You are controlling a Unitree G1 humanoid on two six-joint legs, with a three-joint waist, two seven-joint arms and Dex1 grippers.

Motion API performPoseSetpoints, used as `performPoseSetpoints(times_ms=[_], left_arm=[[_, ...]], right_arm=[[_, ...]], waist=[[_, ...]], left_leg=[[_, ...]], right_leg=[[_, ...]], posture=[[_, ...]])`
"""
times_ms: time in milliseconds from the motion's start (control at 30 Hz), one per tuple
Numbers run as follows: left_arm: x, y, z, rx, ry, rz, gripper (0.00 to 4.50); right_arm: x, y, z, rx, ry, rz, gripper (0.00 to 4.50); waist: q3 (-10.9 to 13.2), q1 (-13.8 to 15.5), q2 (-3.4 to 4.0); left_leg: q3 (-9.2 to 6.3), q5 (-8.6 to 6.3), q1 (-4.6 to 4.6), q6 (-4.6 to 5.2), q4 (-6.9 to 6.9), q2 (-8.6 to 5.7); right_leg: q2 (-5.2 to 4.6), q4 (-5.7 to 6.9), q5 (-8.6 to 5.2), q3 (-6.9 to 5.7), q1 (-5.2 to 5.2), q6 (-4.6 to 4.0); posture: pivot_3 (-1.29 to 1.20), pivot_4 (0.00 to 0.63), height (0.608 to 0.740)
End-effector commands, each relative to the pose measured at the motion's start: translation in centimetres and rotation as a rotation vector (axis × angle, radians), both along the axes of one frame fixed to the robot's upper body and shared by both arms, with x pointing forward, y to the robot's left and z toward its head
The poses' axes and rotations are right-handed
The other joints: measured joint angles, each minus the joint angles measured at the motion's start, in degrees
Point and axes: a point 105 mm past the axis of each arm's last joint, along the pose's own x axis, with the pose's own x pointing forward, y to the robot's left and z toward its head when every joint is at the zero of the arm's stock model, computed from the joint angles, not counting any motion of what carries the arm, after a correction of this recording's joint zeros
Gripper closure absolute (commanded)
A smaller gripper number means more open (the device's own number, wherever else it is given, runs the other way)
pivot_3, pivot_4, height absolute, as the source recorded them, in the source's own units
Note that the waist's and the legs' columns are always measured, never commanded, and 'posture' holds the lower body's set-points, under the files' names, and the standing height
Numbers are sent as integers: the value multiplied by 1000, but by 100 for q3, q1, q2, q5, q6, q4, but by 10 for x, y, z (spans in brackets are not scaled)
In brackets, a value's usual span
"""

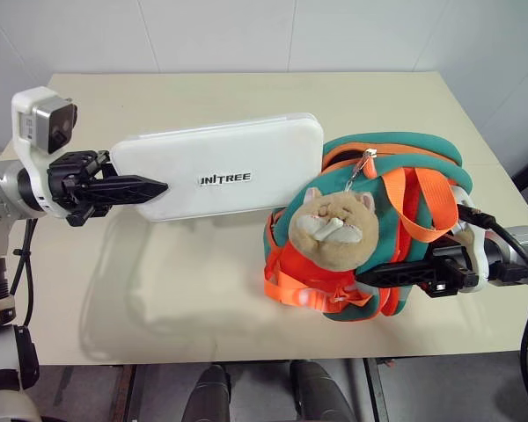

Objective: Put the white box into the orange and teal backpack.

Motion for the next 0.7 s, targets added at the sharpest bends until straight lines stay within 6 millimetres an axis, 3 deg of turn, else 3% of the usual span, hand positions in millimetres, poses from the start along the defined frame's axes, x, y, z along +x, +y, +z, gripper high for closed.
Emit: performPoseSetpoints(times_ms=[33,433,567,700], left_arm=[[-9,-13,5,25,-79,-91,3195],[20,-23,-16,264,-288,-45,3195],[33,-43,-5,266,-357,-32,3195],[28,-74,5,220,-381,-126,3195]], right_arm=[[-2,2,8,18,-49,13,4482],[-3,3,7,23,-54,5,4482],[-4,4,4,26,-53,1,4482],[-3,7,3,33,-56,-1,4482]], waist=[[0,4,0],[0,20,0],[1,54,-2],[1,115,-2]], left_leg=[[0,0,0,0,2,0],[0,0,0,0,16,0],[-2,0,-2,0,23,0],[-2,0,-1,1,35,-2]], right_leg=[[0,2,0,0,0,0],[2,14,0,2,1,0],[5,17,2,0,3,3],[4,17,6,2,11,10]], posture=[[0,150,740],[0,150,740],[0,150,740],[0,150,740]])
